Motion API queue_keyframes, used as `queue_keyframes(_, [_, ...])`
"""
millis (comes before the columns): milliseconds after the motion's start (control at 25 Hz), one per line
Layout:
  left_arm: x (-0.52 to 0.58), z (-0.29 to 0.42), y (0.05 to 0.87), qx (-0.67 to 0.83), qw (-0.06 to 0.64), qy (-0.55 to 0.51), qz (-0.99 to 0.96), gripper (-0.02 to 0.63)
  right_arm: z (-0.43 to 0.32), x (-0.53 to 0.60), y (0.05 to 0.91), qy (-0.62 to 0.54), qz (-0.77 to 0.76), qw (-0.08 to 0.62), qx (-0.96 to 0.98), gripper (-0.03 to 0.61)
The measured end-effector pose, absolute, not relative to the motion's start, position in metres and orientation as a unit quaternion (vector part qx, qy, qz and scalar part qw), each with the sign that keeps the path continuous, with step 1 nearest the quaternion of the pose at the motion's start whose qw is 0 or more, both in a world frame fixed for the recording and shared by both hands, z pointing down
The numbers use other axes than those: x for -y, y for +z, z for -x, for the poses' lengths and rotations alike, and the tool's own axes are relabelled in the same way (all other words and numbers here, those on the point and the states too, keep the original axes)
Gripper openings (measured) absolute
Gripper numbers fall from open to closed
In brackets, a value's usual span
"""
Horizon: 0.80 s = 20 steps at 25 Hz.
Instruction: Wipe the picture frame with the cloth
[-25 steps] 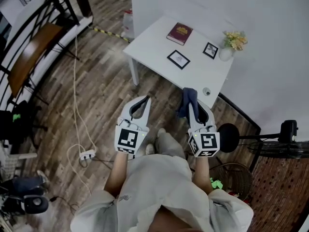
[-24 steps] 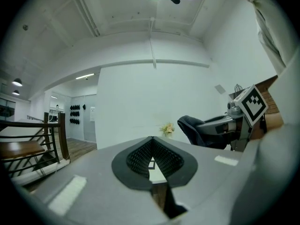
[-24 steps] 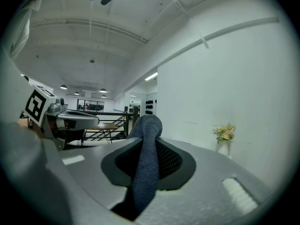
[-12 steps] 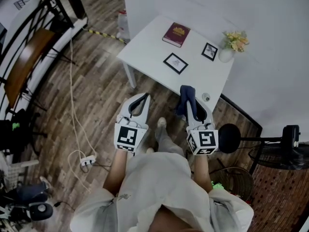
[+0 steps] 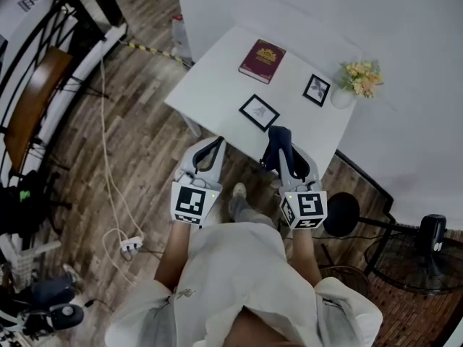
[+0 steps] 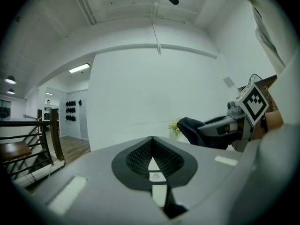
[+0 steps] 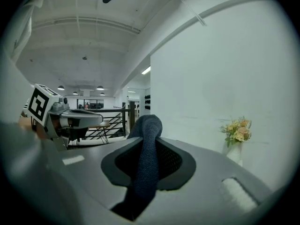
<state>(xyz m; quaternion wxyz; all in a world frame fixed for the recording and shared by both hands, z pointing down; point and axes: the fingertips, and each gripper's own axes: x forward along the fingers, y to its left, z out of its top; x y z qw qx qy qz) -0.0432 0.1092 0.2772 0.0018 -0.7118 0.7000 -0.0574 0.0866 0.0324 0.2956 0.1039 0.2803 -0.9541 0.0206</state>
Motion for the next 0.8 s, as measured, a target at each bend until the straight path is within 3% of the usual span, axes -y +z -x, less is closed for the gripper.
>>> queue_keyframes(800, [0.021,0.084,0.322,-0.704,-0.032,-0.114,0.700,0.020,-0.057,0.102,0.347,0.092,-0.263,0.133,0.951,0.063])
